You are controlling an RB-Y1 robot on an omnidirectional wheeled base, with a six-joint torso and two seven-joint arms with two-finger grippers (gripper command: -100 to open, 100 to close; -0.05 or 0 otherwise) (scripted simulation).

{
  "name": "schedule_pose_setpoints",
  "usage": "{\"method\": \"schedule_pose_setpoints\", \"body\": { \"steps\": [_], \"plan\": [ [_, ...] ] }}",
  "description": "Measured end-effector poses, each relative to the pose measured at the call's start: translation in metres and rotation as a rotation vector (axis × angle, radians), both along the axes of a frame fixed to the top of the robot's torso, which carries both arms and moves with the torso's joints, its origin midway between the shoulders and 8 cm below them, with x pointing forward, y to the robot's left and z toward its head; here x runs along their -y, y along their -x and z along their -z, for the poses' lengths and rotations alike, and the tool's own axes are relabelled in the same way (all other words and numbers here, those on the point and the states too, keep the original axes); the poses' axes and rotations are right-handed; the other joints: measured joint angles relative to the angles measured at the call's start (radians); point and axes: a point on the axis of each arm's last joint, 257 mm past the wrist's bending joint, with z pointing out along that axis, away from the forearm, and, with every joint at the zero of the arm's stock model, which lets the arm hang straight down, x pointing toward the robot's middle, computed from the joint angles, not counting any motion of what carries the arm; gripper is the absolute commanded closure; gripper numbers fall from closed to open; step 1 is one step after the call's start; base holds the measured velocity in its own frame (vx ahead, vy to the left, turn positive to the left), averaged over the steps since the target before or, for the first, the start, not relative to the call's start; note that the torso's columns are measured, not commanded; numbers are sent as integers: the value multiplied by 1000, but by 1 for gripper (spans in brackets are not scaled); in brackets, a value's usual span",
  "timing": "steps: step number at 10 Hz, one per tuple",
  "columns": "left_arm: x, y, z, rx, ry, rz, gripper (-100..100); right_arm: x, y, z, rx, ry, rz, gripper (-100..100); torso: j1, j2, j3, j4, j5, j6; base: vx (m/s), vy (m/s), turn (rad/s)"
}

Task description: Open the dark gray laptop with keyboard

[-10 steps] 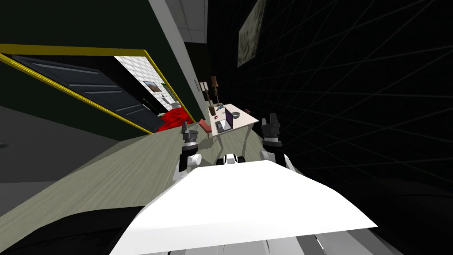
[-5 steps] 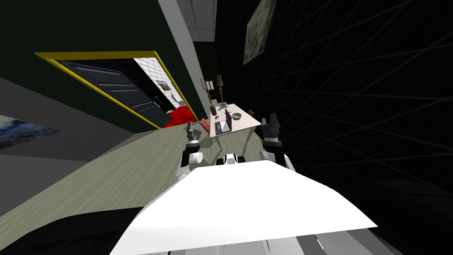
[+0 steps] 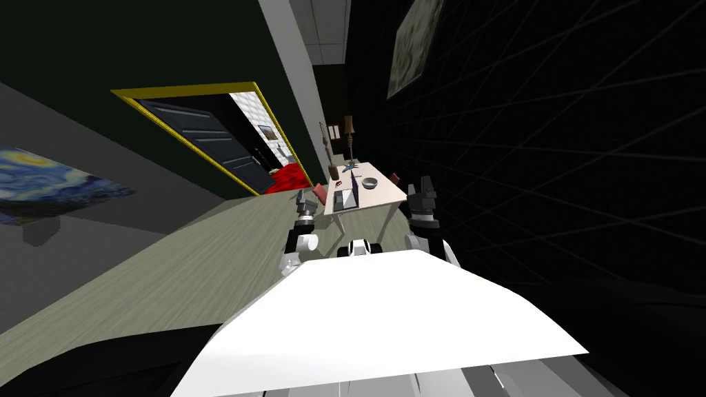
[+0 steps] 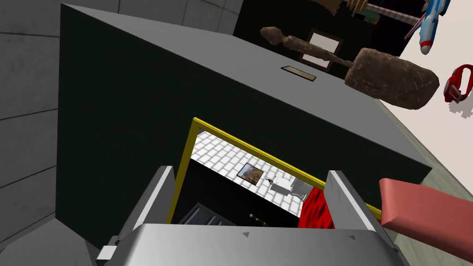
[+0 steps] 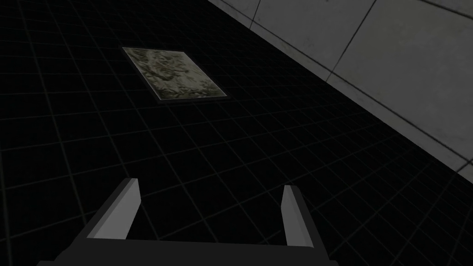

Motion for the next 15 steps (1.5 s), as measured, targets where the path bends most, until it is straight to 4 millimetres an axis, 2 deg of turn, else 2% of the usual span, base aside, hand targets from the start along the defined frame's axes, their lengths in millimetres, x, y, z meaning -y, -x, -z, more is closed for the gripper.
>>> {"method": "schedule_pose_setpoints", "body": {
  "steps": [8, 15],
  "plan": [
    [27, -33, 40, -156, 161, 109, -100, 0, 0, 0, 0, 0, 0, 0, 1, 1, 0, 0, 0, 0, 48, -167, 174],
    [69, -54, 84, -334, 298, 247, -100, 0, 0, 0, 0, 0, 0, 0, 2, 2, 1, 1, 1, 0, 39, -209, 195]
  ]
}}
